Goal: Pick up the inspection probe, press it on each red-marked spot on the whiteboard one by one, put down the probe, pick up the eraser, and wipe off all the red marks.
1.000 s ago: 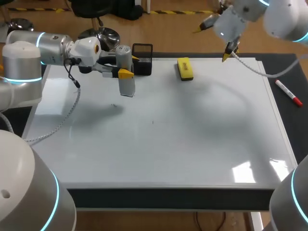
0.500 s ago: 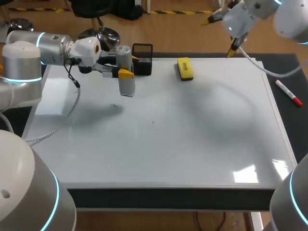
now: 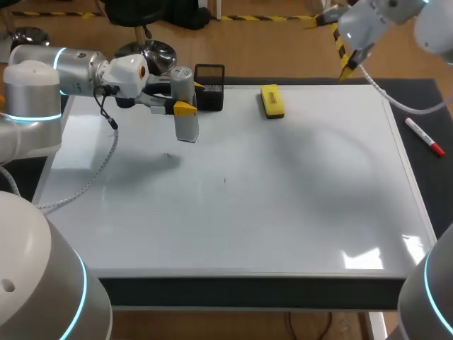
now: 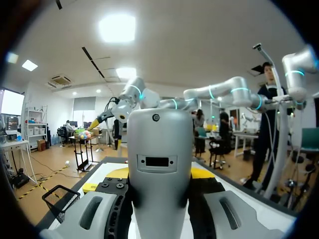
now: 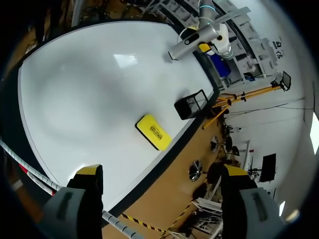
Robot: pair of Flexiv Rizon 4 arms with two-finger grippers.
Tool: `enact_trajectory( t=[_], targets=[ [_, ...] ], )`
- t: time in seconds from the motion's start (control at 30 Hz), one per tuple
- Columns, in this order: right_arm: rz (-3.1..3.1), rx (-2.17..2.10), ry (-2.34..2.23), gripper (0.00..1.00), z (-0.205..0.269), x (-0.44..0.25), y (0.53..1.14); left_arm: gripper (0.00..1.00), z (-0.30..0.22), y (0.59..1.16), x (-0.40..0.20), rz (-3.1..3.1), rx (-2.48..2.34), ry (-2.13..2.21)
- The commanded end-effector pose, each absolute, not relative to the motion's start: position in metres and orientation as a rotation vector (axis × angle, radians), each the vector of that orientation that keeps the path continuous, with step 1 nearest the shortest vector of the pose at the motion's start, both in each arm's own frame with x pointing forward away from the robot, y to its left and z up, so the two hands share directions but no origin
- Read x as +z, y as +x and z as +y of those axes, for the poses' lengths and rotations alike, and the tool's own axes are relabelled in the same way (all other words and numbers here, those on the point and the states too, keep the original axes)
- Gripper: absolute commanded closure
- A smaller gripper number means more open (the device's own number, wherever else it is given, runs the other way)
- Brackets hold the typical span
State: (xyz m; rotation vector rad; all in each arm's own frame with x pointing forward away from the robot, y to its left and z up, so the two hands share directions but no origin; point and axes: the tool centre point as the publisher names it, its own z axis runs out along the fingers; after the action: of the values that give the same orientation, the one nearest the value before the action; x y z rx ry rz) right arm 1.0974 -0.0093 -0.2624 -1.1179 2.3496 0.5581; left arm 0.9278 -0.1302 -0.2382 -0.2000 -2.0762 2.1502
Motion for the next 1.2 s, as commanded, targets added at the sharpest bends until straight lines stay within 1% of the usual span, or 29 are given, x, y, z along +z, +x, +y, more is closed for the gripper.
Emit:
enact_trajectory(
  t=[0.03,0.33,0.9,0.97,1.03,1.2],
  targets=[
    [2.356,0.517,-1.137,0.0,-0.01,-0.255,1.092,1.0,-0.13,0.927,-0.237,-2.079,2.152,-0.2],
    [2.417,0.273,-1.267,0.0,-0.004,-0.253,1.082,1.0,-0.13,0.927,-0.237,-2.079,2.152,-0.2],
    [2.428,0.26,-1.264,0.0,-0.004,-0.253,1.079,1.0,-0.13,0.927,-0.237,-2.079,2.152,-0.2],
    [2.428,0.26,-1.264,0.0,-0.004,-0.253,1.079,0.91,-0.13,0.927,-0.237,-2.079,2.152,-0.2],
    [2.428,0.26,-1.264,0.0,-0.004,-0.253,1.079,1.0,-0.13,0.927,-0.237,-2.079,2.152,-0.2],
    [2.428,0.26,-1.264,0.0,-0.004,-0.253,1.079,1.0,-0.13,0.927,-0.237,-2.079,2.152,-0.2]
  ],
)
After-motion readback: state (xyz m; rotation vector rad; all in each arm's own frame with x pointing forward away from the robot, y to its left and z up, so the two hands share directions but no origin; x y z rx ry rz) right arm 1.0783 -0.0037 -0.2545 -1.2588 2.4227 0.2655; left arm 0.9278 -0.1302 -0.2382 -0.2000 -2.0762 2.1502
